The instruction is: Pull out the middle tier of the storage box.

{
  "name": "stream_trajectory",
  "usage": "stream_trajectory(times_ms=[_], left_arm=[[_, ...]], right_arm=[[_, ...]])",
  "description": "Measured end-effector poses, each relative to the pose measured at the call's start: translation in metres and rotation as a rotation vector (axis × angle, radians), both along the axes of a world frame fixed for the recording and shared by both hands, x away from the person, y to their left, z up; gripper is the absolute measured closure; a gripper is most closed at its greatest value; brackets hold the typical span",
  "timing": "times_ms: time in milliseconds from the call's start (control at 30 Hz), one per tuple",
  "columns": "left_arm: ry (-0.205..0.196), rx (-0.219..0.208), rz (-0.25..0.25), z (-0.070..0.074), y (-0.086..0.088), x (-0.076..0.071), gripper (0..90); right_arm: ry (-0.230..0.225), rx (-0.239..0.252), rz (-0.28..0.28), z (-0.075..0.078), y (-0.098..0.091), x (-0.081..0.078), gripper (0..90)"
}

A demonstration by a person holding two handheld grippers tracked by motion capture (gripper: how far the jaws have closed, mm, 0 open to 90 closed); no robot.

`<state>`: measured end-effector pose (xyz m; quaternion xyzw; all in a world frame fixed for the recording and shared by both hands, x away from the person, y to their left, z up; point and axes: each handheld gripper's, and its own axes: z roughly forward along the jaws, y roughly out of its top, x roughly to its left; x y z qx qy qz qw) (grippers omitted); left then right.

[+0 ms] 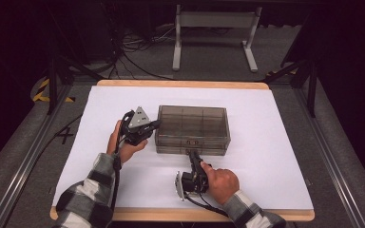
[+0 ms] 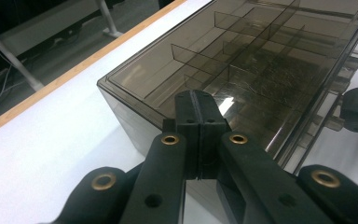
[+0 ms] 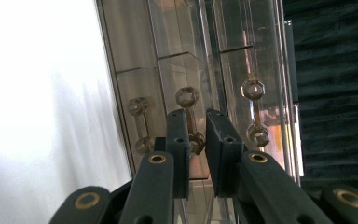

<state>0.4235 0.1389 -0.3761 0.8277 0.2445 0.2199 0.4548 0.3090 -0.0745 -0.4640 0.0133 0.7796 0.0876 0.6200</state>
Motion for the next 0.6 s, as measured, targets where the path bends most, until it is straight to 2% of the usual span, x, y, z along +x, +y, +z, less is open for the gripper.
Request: stream_trajectory(times_ms=[333,467,567,600], left_arm=[[-0.004,-0.007,0.006,-0.001,-0.0001,-0.001,89.9],[-0.006,-0.003,0.008,-0.0009,-0.0005,-0.0014,89.9],[-0.013,0.002,0.008,-0.0006,-0.0003,-0.0019,89.8],[-0.04,0.017,0.022,-0.0013,-0.0012,-0.0044,88.6]], right_arm=[[0.013,0.009,0.0,0.0016,-0.0004,-0.0033,80.5],[0.002,-0.001,0.006,0.0023,-0.0005,-0.0031,80.5],[0.011,0.002,0.004,0.0016,-0.0001,-0.0033,80.2],[0.011,0.0,0.007,0.0017,0.0,-0.0033,80.0]])
